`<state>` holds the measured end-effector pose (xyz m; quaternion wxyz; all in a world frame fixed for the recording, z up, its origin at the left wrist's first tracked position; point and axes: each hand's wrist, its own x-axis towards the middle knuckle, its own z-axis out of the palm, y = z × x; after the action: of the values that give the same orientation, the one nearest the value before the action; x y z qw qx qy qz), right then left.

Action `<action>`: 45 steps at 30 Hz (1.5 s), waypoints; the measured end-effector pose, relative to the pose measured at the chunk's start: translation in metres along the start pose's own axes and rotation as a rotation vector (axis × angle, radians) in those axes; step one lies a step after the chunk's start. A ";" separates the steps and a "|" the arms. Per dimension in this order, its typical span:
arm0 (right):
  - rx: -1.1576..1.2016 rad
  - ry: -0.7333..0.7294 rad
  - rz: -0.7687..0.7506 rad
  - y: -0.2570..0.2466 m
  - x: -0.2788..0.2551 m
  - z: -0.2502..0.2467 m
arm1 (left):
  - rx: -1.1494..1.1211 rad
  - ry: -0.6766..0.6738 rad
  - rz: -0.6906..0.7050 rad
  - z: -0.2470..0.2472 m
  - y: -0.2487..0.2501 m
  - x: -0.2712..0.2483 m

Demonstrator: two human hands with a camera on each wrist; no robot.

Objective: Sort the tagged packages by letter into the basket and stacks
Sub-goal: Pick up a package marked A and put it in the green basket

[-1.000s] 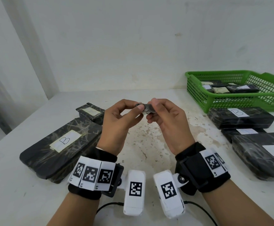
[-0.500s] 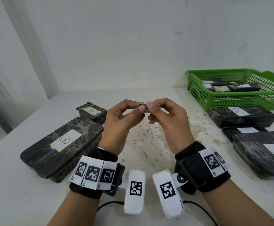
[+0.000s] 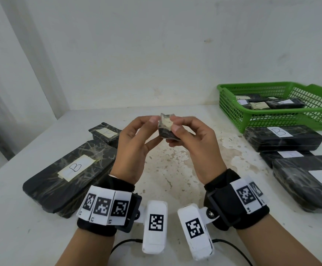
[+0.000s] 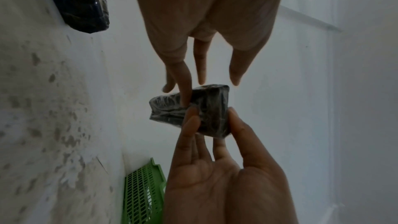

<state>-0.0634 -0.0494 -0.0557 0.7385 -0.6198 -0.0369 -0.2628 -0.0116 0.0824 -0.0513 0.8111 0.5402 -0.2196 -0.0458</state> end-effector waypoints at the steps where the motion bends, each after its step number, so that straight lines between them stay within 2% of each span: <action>1: -0.004 -0.018 -0.003 0.000 -0.001 0.000 | -0.001 0.030 -0.025 -0.001 -0.001 0.001; 4: -0.003 -0.029 0.004 -0.001 -0.002 0.000 | 0.022 0.075 -0.098 -0.002 -0.002 0.004; 6: -0.029 -0.024 0.026 0.000 0.000 -0.001 | 0.026 0.075 -0.096 -0.003 -0.001 0.004; 10: -0.060 0.036 0.095 0.003 0.003 -0.003 | 0.054 0.014 -0.046 -0.008 -0.003 0.004; 15: -0.143 0.106 0.038 0.005 0.006 -0.009 | 0.135 -0.074 -0.040 -0.008 -0.003 0.004; 22: -0.189 0.026 0.031 0.005 0.004 -0.008 | 0.138 -0.103 -0.054 -0.003 0.002 0.001; 27: -0.217 0.021 0.024 0.007 0.005 -0.010 | 0.116 -0.145 -0.087 -0.001 0.008 0.000; 30: -0.253 0.003 0.007 0.010 0.006 -0.010 | 0.084 -0.142 -0.105 0.000 0.008 0.000; 32: -0.269 -0.012 0.003 0.012 0.006 -0.010 | 0.038 -0.105 -0.071 0.001 0.007 -0.001; 37: -0.222 -0.034 0.040 0.009 0.003 -0.008 | -0.023 -0.061 0.037 -0.001 0.003 0.000; 42: 0.092 -0.123 0.128 0.001 0.002 -0.004 | -0.045 -0.079 0.091 -0.003 0.002 0.001; 45: 0.045 -0.094 0.059 0.002 0.003 -0.003 | -0.040 -0.126 0.096 -0.003 0.002 0.001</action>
<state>-0.0610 -0.0526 -0.0570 0.7572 -0.6155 -0.0589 -0.2106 -0.0103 0.0852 -0.0502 0.8076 0.5085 -0.2952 -0.0451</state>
